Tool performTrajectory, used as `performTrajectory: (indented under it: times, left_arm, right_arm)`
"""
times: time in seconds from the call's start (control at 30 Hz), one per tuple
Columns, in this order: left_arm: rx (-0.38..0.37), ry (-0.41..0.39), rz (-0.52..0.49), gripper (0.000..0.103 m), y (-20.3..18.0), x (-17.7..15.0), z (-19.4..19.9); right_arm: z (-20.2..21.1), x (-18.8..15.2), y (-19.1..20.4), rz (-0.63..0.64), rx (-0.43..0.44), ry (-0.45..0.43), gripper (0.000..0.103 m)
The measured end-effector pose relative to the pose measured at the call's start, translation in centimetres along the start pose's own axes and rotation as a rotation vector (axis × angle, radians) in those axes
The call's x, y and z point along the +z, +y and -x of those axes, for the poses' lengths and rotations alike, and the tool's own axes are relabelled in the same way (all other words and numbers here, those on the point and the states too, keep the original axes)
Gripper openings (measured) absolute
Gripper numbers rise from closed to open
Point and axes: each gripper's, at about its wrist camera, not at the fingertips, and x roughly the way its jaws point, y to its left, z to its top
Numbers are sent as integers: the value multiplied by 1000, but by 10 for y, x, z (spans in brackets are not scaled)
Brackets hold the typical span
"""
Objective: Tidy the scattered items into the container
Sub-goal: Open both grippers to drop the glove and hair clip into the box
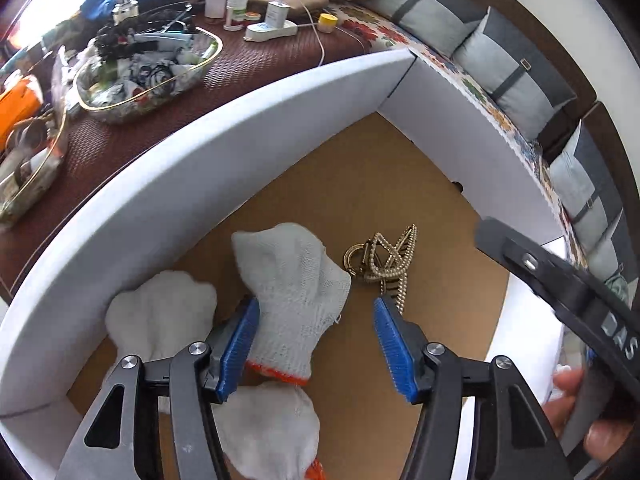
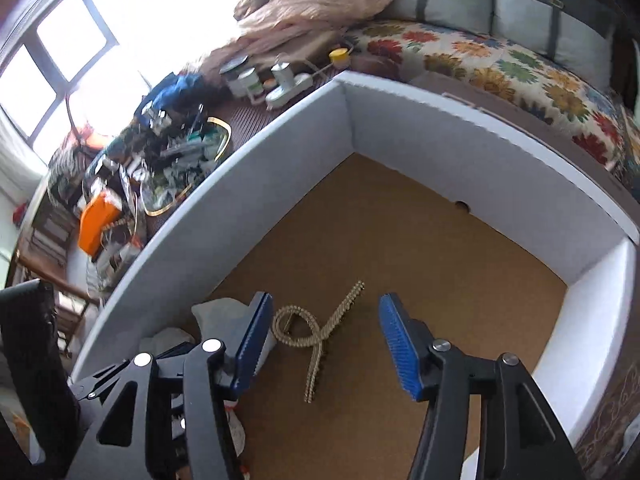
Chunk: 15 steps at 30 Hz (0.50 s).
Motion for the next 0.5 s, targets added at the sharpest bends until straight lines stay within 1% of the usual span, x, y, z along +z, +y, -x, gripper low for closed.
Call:
performTrajectory:
  times: [0.13, 0.23, 0.33, 0.43, 0.5]
  left_arm:
    - [-5, -21, 7, 59, -3, -15, 25]
    - [-7, -60, -41, 59, -17, -40, 54]
    - [-17, -98, -98, 59, -39, -72, 86]
    - [-52, -129, -158, 59, -68, -114, 119]
    - [-73, -149, -204, 61, -89, -146, 139]
  right_arm:
    - [37, -26, -12, -54, 55, -63, 57]
    - [71, -58, -20, -77, 85, -96, 57]
    - [107, -94, -29, -94, 100, -136, 57]
    - [144, -133, -41, -101, 92, -179, 57]
    - [173, -169, -54, -114, 81, -209, 57]
